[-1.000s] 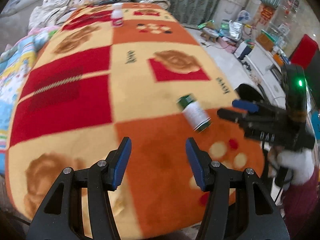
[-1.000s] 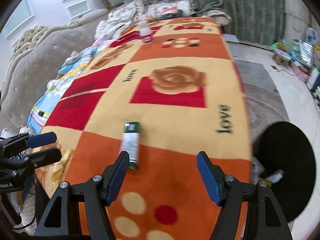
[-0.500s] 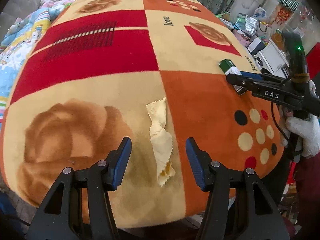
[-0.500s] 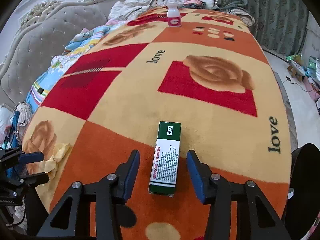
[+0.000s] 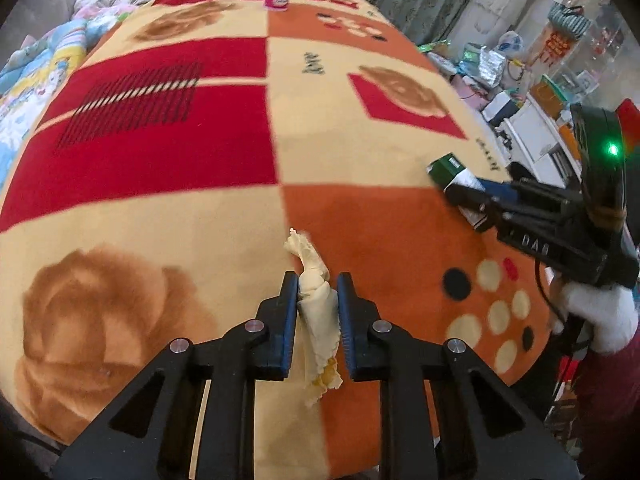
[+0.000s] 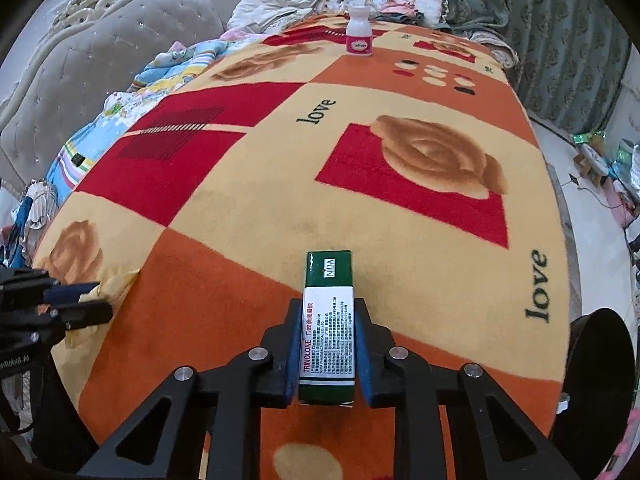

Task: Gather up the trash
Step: 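Carry the cloth and green-and-white box over the black bin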

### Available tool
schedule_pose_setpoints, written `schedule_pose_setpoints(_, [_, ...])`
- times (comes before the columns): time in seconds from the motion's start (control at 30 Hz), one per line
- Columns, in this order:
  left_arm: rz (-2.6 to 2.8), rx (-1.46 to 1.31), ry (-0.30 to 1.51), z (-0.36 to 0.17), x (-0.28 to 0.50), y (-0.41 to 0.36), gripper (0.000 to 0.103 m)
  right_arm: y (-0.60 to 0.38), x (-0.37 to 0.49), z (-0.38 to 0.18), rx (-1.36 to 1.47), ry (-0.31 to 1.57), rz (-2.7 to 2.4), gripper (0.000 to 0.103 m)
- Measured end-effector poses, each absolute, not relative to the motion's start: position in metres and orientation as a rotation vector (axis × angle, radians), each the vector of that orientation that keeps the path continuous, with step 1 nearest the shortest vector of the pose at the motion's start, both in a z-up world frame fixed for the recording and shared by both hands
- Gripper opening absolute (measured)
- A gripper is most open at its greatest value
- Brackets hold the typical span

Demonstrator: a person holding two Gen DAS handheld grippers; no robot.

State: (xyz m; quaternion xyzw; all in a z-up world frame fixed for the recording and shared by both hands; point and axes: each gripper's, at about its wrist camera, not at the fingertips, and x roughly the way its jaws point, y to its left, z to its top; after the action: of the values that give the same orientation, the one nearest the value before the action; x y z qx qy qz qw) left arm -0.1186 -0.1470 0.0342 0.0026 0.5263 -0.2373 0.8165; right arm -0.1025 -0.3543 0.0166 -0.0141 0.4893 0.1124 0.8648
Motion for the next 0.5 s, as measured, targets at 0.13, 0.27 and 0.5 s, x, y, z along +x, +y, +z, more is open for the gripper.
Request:
schedule_pose_setpoints(0.13, [-0.542,0.019,1.098,0.044,-0.117,-0.168,0.016,-0.364,-0.109,0.026,-0.023,1.008,0.221,0.022])
schedule_pose_setpoints(0.27, [-0.579,0.026,1.075,0.055,-0.116,-0.189,0.016,-0.375,-0.114,0.034,-0.007,0.987,0.205,0.022])
schedule_pose_setpoints(0.5, [-0.642,0.042,1.039,0.071,-0.115,-0.227,0.016,-0.393,-0.124,0.048,0.011,0.956,0.174,0.022])
